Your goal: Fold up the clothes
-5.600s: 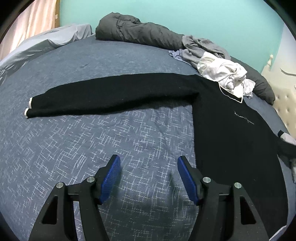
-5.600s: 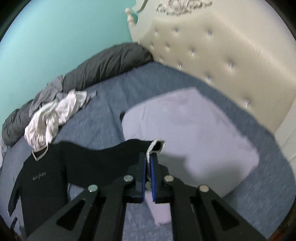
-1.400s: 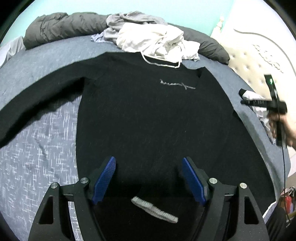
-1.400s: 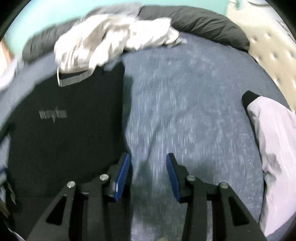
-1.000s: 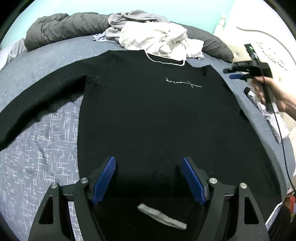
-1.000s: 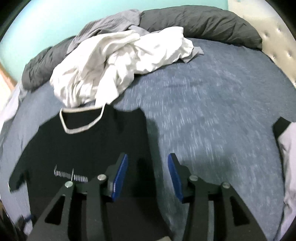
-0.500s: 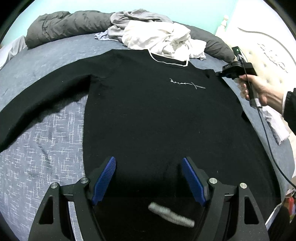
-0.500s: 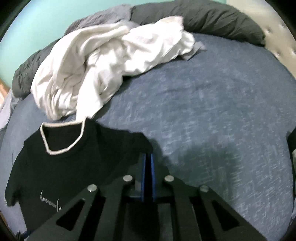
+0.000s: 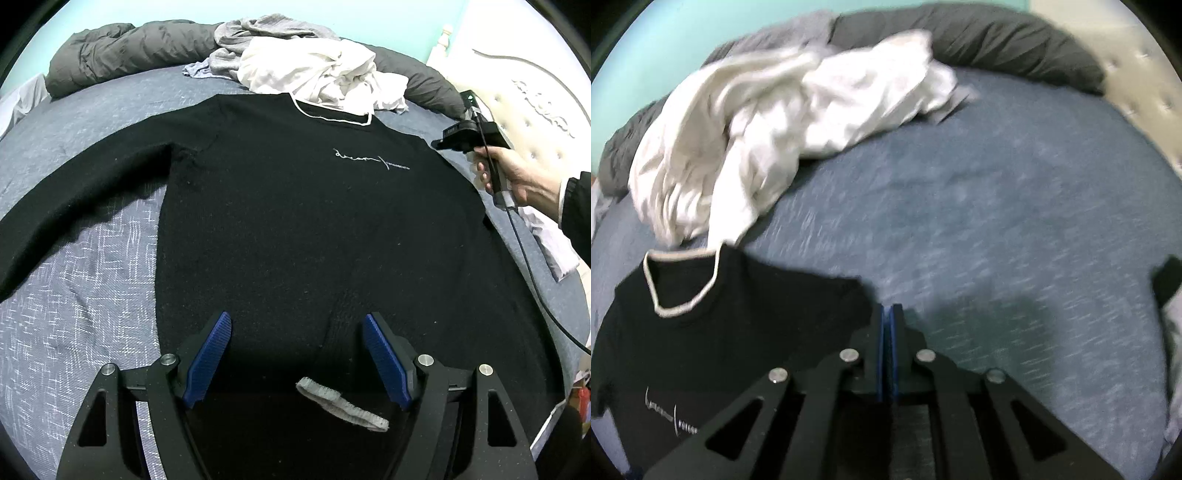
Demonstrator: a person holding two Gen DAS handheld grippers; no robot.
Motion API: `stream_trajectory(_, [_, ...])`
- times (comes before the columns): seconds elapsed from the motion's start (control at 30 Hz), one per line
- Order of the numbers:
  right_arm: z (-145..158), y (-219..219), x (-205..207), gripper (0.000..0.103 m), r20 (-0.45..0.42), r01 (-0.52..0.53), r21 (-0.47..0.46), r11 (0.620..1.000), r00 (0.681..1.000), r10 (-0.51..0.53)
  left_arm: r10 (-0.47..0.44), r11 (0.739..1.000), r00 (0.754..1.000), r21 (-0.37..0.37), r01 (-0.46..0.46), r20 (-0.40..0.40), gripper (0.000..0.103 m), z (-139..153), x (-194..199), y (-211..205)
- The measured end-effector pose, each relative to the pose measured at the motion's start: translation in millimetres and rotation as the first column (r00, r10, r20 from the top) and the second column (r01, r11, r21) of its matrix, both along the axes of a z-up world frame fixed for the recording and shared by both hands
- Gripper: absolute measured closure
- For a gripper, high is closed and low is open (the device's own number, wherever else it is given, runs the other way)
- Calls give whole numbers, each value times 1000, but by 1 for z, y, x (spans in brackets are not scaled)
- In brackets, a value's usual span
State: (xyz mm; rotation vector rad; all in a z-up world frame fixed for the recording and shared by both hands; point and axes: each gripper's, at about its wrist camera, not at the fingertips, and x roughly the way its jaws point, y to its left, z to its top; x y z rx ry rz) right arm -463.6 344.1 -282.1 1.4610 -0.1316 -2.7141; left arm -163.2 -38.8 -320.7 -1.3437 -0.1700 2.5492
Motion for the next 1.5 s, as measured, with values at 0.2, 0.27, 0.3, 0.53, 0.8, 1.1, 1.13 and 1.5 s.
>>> stream_trajectory(0.2, [-5, -24, 9, 100, 51, -108, -75, 991, 992, 112, 5, 1000, 1000, 4, -5, -1, 25, 2, 0, -1])
stream_trajectory(0.27, [-14, -23, 8, 100, 77, -79, -70, 994, 993, 85, 9, 1000, 1000, 5, -9, -2, 25, 3, 0, -3])
stream_trajectory(0.3, [-17, -21, 7, 100, 85, -61, -75, 995, 994, 67, 13, 1000, 1000, 6, -12, -3, 25, 3, 0, -4])
stream_trajectory(0.53, [15, -11, 44, 100, -32, -29, -106, 994, 999, 26, 48, 998, 999, 28, -47, -25, 25, 12, 3, -16])
stream_trajectory(0.8, [21, -46, 170, 100, -38, -94, -279, 956, 996, 86, 98, 994, 994, 56, -96, -43, 25, 21, 16, -28])
stream_trajectory(1.1, [18, -74, 269, 99, -40, -117, -410, 905, 993, 110, 198, 980, 977, 44, -194, -84, 25, 32, 48, -60])
stream_trajectory(1.13, [18, -77, 280, 98, -39, -118, -424, 898, 993, 112, 218, 976, 972, 32, -216, -86, 25, 31, 51, -66])
stream_trajectory(1.5, [20, -104, 340, 84, -86, -202, -446, 872, 979, 183, 387, 921, 922, 53, -386, -5, 25, 36, 68, -156])
